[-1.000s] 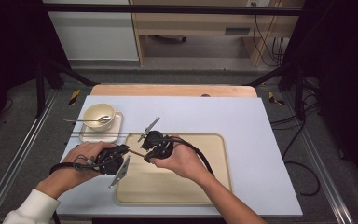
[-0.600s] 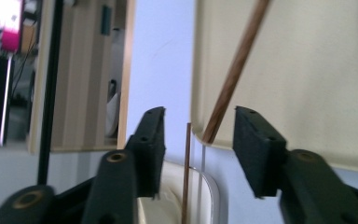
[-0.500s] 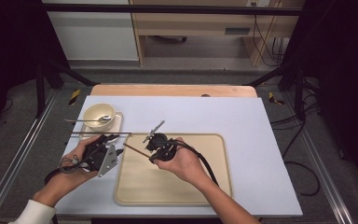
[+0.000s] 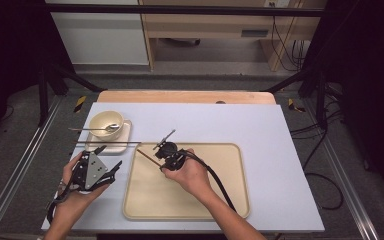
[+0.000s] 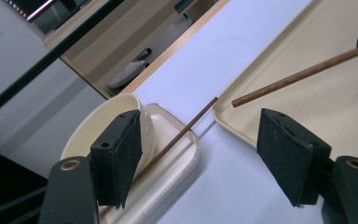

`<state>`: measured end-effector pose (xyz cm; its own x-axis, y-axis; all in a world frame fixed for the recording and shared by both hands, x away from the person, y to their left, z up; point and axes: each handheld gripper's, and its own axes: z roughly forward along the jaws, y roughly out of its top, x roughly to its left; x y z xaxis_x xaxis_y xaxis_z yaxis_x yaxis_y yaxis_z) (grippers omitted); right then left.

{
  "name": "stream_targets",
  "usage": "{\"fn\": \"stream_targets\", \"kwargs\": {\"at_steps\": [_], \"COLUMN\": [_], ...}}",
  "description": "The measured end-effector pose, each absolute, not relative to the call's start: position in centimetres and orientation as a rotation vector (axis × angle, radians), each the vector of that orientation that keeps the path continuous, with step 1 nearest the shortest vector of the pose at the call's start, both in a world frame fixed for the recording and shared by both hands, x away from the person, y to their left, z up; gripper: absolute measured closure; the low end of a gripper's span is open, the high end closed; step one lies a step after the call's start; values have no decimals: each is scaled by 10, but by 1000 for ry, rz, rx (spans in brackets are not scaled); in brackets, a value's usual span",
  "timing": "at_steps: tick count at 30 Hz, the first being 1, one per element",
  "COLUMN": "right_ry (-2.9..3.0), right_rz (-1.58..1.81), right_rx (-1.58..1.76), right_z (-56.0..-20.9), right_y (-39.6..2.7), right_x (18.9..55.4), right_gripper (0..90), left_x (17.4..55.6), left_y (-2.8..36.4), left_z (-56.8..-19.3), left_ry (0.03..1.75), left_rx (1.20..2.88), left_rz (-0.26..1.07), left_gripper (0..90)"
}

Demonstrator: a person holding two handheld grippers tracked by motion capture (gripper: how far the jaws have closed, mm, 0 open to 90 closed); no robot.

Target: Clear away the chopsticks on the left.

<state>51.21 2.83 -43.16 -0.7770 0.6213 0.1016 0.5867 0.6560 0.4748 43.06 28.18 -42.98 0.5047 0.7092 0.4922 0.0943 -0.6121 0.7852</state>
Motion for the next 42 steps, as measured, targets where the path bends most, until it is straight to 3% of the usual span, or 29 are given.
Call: {"fn": "stream_targets", "kwargs": {"at_steps": [22,26,30,42], "right_ry": [2750,2742,2737,2709], "right_rz": [779,808,851,1013], "right_rx": [1178,1160,1128,1127], "right_z": [-446,-442,-435,-427], "right_y": [41,38,34,-7], "right_x": [525,523,517,498], "right_gripper": [824,855,900,900], "left_x": [422,419,419,413], "left_y": [291,296,302,318], "left_z": [-440,-441,-443,-446], "left_ry": [777,825,876,992], "left_rx": [1891,1847,1780,1632], "left_rz": [1064,1059,1040,972], "left_gripper": [299,299,297,230]}}
